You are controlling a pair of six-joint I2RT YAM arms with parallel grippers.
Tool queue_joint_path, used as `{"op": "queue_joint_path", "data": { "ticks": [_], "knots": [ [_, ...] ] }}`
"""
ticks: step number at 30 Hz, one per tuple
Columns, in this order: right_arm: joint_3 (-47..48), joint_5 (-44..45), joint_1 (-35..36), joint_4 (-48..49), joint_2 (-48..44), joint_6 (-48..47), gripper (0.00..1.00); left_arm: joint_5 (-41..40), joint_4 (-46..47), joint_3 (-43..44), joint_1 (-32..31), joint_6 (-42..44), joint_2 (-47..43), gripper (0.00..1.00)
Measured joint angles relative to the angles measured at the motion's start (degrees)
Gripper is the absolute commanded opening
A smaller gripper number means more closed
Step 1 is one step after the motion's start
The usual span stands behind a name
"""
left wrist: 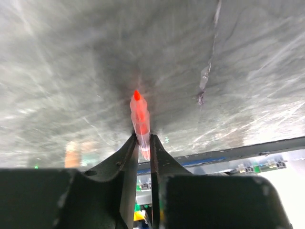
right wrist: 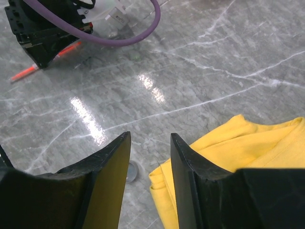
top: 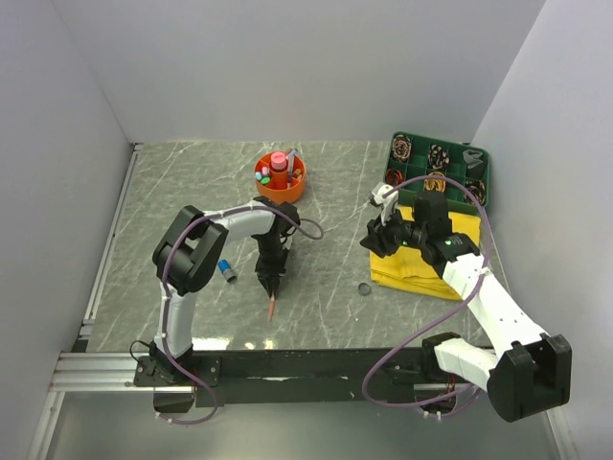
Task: Sort the stationery into containers
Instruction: Pick up the pen from the center of the board.
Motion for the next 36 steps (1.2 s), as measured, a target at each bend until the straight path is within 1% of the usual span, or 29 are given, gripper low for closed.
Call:
{"op": "queue_joint_path", "data": {
  "ticks": [3, 5, 7, 8, 15, 19, 22, 25, 29, 32, 36],
  "knots": [
    [0.0, -0.1, 0.0, 1.2, 0.0, 0.8, 0.46, -0.3, 0.2, 0.1, 0.7, 2.0, 0.0, 0.17],
    [0.0, -0.1, 0.0, 1.7, 0.3, 1.0, 0.46, -0.5, 0.4, -0.2, 1.2, 3.0, -0.3, 0.15],
    [0.0, 0.1, 0.0, 1.9, 0.5, 1.2, 0.46, -0.8, 1.0, -0.8, 1.4, 4.0, -0.9, 0.09],
    [0.0, 0.2, 0.0, 2.0, 0.5, 1.2, 0.46, -1.0, 1.3, -1.2, 1.4, 4.6, -1.3, 0.01],
    [0.0, 1.6, 0.0, 1.9, -0.5, 0.5, 0.45, -0.8, 5.5, -4.9, 1.4, 9.7, -4.6, 0.01],
    [-0.1, 0.9, 0.0, 0.9, -3.8, 0.2, 0.46, -0.9, 8.7, -7.3, 1.4, 15.1, -7.4, 0.01],
    [0.2, 0.5, 0.0, 0.7, -5.4, 2.8, 0.46, -1.0, 12.0, -7.8, 1.8, 20.1, -9.2, 0.01],
    [1.2, -2.0, -0.3, 1.2, -4.3, 8.0, 0.47, 3.4, 13.4, -6.1, 3.5, 28.1, -10.7, 0.01],
    [1.6, -7.3, -1.2, 6.5, 0.2, 18.0, 0.49, 12.3, 11.4, 1.0, 7.2, 36.2, -11.8, 0.01],
    [2.5, -13.0, -2.5, 13.9, 6.1, 28.4, 0.50, 20.7, 9.0, 8.3, 11.4, 41.7, -12.4, 0.01],
    [4.7, -18.5, -3.4, 25.3, 14.1, 41.5, 0.51, 31.0, 5.9, 15.6, 16.0, 45.9, -12.4, 0.01]
  ]
}}
